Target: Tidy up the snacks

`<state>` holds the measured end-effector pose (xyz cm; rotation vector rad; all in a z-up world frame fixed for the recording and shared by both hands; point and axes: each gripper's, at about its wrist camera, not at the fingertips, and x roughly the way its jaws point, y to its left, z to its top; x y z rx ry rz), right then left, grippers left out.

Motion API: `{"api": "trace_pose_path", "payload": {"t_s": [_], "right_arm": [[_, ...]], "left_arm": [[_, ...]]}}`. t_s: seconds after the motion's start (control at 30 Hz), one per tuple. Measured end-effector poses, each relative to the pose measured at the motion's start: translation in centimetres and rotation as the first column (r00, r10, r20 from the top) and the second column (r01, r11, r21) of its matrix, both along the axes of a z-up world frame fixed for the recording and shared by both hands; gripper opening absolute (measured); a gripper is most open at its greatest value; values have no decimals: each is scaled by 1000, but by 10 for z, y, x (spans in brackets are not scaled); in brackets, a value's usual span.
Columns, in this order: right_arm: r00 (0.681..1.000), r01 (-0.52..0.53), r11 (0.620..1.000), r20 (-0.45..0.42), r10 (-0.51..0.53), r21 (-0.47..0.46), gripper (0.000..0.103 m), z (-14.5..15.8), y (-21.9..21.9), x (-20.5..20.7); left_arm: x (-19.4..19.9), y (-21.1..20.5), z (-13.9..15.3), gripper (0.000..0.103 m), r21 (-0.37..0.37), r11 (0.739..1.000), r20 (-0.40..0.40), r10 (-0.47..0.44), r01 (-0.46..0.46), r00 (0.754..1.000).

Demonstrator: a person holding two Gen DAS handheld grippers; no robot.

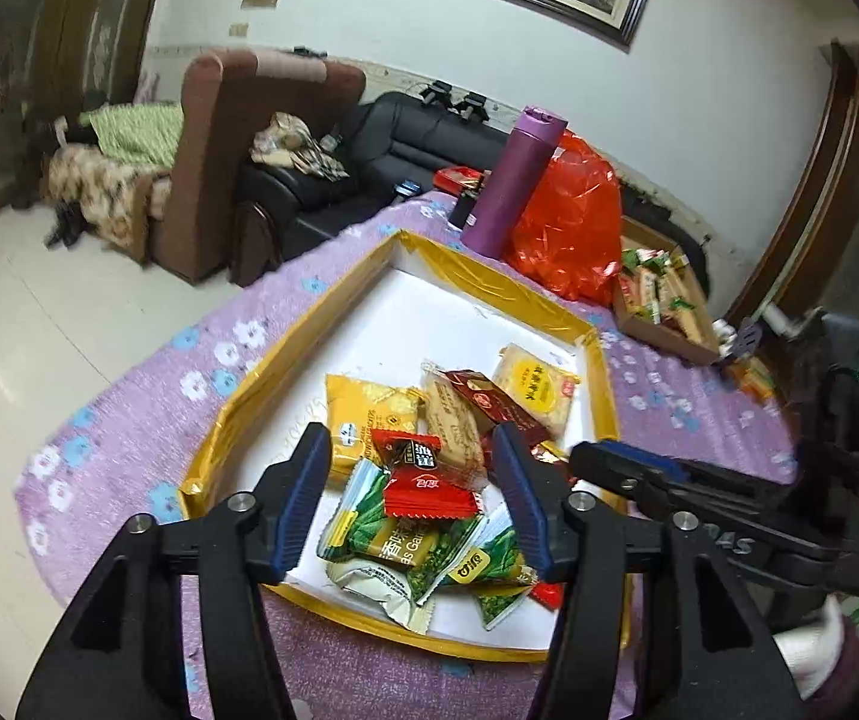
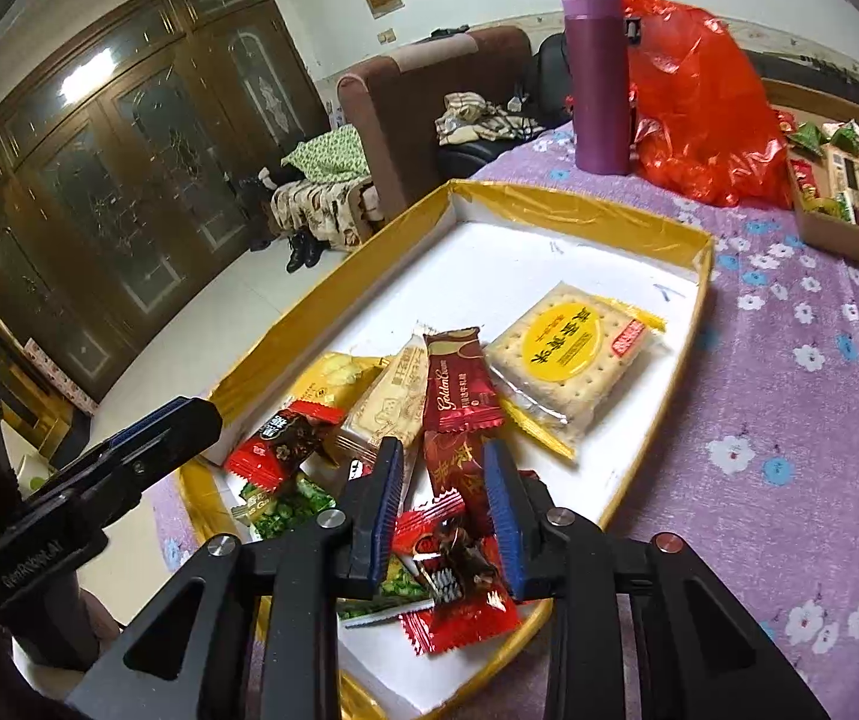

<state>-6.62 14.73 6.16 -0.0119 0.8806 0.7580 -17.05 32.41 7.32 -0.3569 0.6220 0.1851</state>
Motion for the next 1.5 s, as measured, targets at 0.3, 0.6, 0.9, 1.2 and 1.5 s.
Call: {"api": "trace_pose_path", "payload": {"t_s": [0.3, 0.6, 0.9, 1.2, 1.5], "right_arm": [[996, 75, 997, 50, -76, 9, 38, 6, -54, -28], [983, 177, 984, 48, -179, 30, 42, -1, -112, -43], [978, 203, 978, 30, -204, 45, 43, -7, -133, -52], [977, 201, 978, 66, -204, 45, 47, -4, -138, -61], [976, 204, 978, 69, -207, 44, 47, -5, -139, -64]], "left_arm": [[3, -51, 10, 74, 178, 984, -31, -24, 29, 999], [8, -101, 12, 74, 255, 962, -81, -73, 92, 994], [11, -132, 8, 74, 300, 945, -135, -92, 129, 987], [12, -150, 7, 78, 319, 934, -159, -116, 162, 980], [12, -153, 4, 78, 318, 933, -171, -120, 170, 978]]}}
